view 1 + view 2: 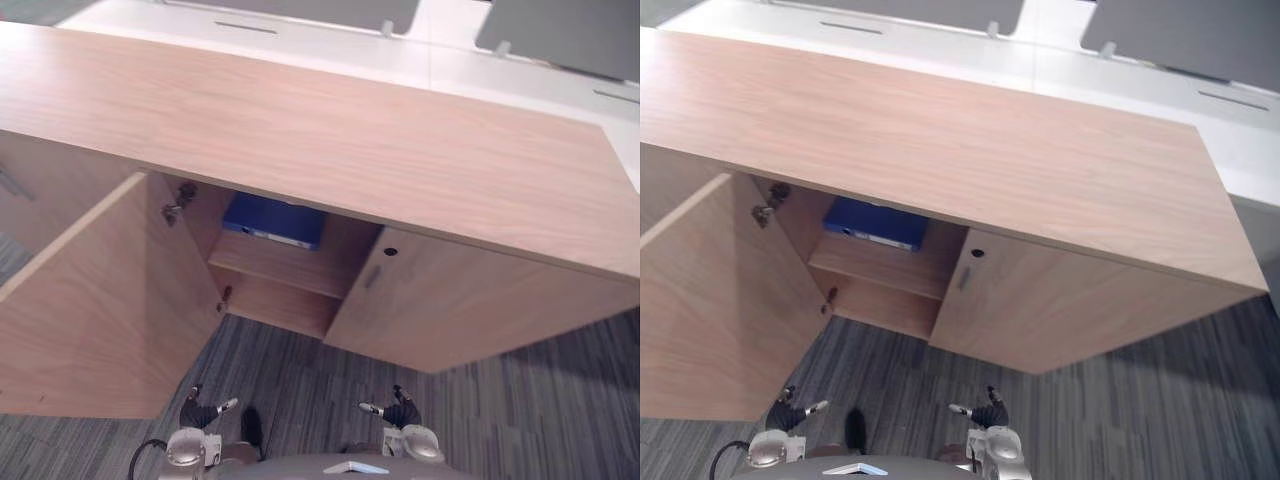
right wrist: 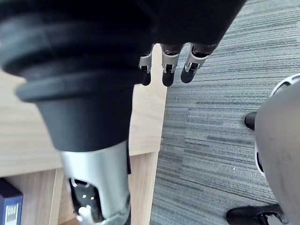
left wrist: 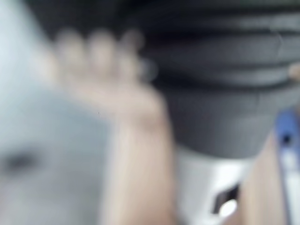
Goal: Walk over to the cabinet, pick up the folder, carry it to the office cabinet, place the folder inside the office cabinet, then close the office cabinet door
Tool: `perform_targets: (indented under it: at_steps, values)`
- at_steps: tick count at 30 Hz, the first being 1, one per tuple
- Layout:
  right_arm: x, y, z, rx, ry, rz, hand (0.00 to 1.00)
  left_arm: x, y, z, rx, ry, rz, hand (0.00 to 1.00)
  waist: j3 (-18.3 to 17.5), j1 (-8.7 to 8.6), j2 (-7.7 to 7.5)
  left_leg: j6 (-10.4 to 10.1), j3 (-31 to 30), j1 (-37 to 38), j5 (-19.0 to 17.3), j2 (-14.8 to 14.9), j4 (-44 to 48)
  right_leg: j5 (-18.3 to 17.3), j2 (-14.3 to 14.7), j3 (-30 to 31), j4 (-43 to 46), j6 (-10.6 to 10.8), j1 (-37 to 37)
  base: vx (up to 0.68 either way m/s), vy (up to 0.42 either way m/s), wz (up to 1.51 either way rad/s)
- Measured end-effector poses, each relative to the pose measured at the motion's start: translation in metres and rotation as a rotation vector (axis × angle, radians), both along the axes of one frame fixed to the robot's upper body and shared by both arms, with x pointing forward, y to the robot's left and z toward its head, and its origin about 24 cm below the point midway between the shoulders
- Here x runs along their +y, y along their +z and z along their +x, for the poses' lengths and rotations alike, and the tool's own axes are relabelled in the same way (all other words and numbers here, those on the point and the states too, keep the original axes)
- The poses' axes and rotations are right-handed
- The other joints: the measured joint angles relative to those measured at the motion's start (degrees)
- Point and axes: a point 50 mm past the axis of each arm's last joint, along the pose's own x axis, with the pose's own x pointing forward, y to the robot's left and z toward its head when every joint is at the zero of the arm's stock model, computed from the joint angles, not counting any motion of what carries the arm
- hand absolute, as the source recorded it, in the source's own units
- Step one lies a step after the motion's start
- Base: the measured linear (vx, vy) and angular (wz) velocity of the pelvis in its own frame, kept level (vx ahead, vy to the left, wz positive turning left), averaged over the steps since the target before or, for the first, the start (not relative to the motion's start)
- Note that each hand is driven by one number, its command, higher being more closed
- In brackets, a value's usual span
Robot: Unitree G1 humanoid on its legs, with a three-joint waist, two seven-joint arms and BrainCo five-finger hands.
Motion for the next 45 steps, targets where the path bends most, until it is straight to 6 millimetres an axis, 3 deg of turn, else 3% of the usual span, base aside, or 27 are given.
perform_targets:
  at_steps: [6,10,16,18,24,28,33,36,45]
  values:
    - [-0.001,0.0,0.006,0.003,0.019,-0.008,0.0,0.003,-0.004,-0.01,0.03,0.048,-0.005,0.0,-0.47,0.05,1.74,-0.63,-2.33,2.48,0.64,-0.12,-0.08,-0.71,1.01,-0.18,-0.17,0.1,3.83,-0.07,-0.033,0.24]
    - [-0.001,0.0,0.006,0.005,0.019,-0.008,0.0,0.006,-0.004,-0.013,0.026,0.134,-0.02,0.0,-0.52,0.15,1.81,-1.22,-3.47,2.12,1.06,0.69,-0.08,-0.54,1.68,-0.46,-0.16,1.16,3.85,-0.07,-0.068,0.1]
    - [-0.002,-0.001,0.005,0.014,0.017,-0.024,0.0,0.032,0.002,-0.021,-0.063,0.539,-0.047,0.0,-0.64,1.34,1.58,-1.57,-5.14,1.19,1.35,0.7,-0.08,-0.43,2.02,-2.4,-0.48,1.78,4.14,0.0,-0.052,0.16]
    - [-0.002,-0.001,0.006,0.02,0.02,-0.024,0.0,0.054,0.014,-0.019,-0.159,0.677,-0.012,0.0,-0.75,2.13,1.37,-1.61,-5.33,1.39,1.36,0.45,-0.08,-0.37,2.05,-3.14,-0.7,1.74,5.04,0.04,-0.053,0.15]
    - [-0.001,0.006,0.024,-0.022,0.067,-0.046,0.0,0.111,0.05,-0.009,-0.362,0.804,0.121,0.0,-0.69,2.93,1.36,-1.71,-5.86,1.81,1.12,0.3,-0.09,-0.42,2.32,-3.19,-0.93,1.39,6.03,-0.01,-0.053,0.05]
    - [0.002,0.007,0.026,-0.022,0.132,-0.075,0.0,0.163,0.089,-0.005,-0.519,0.903,0.236,0.0,-0.54,3.73,1.17,-1.92,-5.8,2.18,-0.23,0.6,-0.1,-0.32,2.68,-2.88,-1.74,0.9,6.82,-0.03,-0.051,-0.04]
    - [-0.003,0.006,0.022,-0.012,0.141,-0.09,0.0,0.207,0.143,0.008,-0.7,0.896,0.37,0.0,-0.4,4.95,0.06,-2.04,-5.22,1.98,-0.98,0.61,-0.09,-0.68,2.78,-2.3,-2.81,0.04,6.88,-0.01,-0.043,-0.06]
    - [-0.004,0.005,0.019,-0.005,0.146,-0.092,0.0,0.217,0.161,0.017,-0.761,0.865,0.404,0.0,-0.37,5.04,-0.09,-1.98,-5.49,1.71,-1.41,0.25,-0.09,-0.25,2.85,-1.21,-2.81,-0.47,6.88,0.07,-0.044,0.04]
    - [0.002,0.002,0.013,0.011,0.171,-0.081,0.0,0.218,0.178,0.039,-0.773,0.695,0.444,0.0,-0.96,5.58,-1.15,-2.19,-7.14,2.7,-1.57,0.42,-0.06,0.81,3.35,3.24,-2.06,-1.99,7.46,0.07,-0.027,0.13]
